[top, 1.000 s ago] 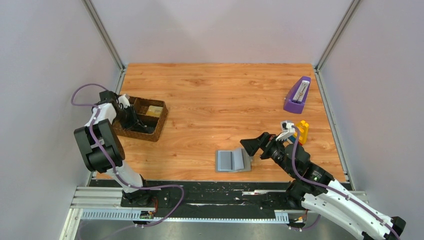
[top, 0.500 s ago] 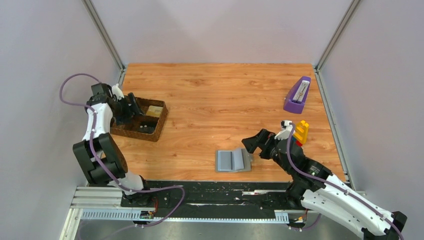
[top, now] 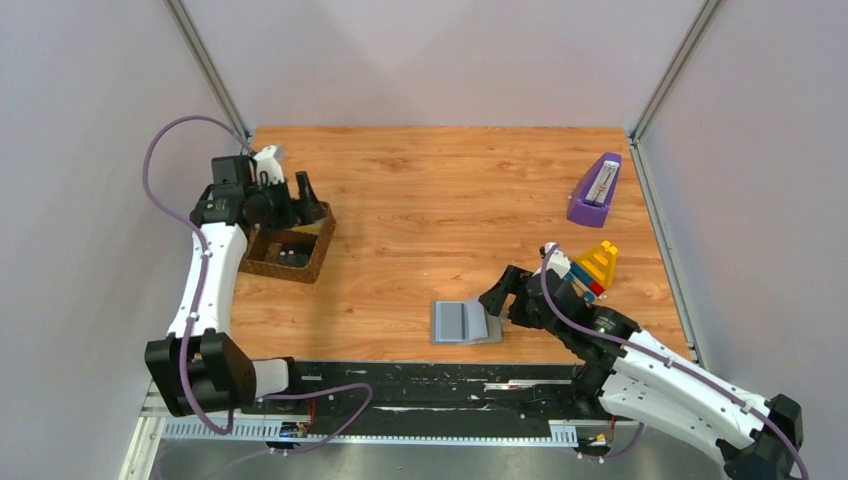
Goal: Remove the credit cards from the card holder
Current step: Place the credit card in the storage box, then remove the credit card from the card holder.
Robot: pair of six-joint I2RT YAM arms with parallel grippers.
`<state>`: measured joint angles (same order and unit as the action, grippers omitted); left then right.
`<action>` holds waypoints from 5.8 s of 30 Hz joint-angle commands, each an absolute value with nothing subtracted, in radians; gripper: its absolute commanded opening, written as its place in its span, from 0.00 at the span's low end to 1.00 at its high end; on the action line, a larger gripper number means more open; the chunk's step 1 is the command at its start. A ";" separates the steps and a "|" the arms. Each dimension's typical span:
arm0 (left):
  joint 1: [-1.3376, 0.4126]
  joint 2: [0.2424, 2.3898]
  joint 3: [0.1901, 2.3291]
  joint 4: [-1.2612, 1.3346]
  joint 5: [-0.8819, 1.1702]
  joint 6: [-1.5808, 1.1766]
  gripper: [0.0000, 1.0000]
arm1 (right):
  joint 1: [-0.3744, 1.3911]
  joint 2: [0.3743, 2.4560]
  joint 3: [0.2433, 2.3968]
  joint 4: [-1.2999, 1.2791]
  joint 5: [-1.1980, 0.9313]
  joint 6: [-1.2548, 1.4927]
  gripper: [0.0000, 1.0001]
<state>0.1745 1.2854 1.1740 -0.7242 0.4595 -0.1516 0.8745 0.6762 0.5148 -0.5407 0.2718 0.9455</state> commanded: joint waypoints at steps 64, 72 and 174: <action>-0.332 1.129 0.712 -0.362 0.659 -0.529 0.81 | 1.078 1.514 0.835 -0.403 0.311 1.034 0.44; -0.439 1.250 0.701 -0.258 0.656 -0.579 0.69 | 1.056 1.411 0.715 -0.230 0.244 0.991 0.40; -0.621 1.413 0.646 -0.039 0.559 -0.712 0.50 | 0.751 1.020 0.415 -0.049 -0.065 0.902 0.06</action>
<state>-0.6102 1.3861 0.6476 -0.1352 0.5175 -0.6773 0.8211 1.0710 0.4500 -0.1436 0.0383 0.9569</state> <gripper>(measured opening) 0.502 0.055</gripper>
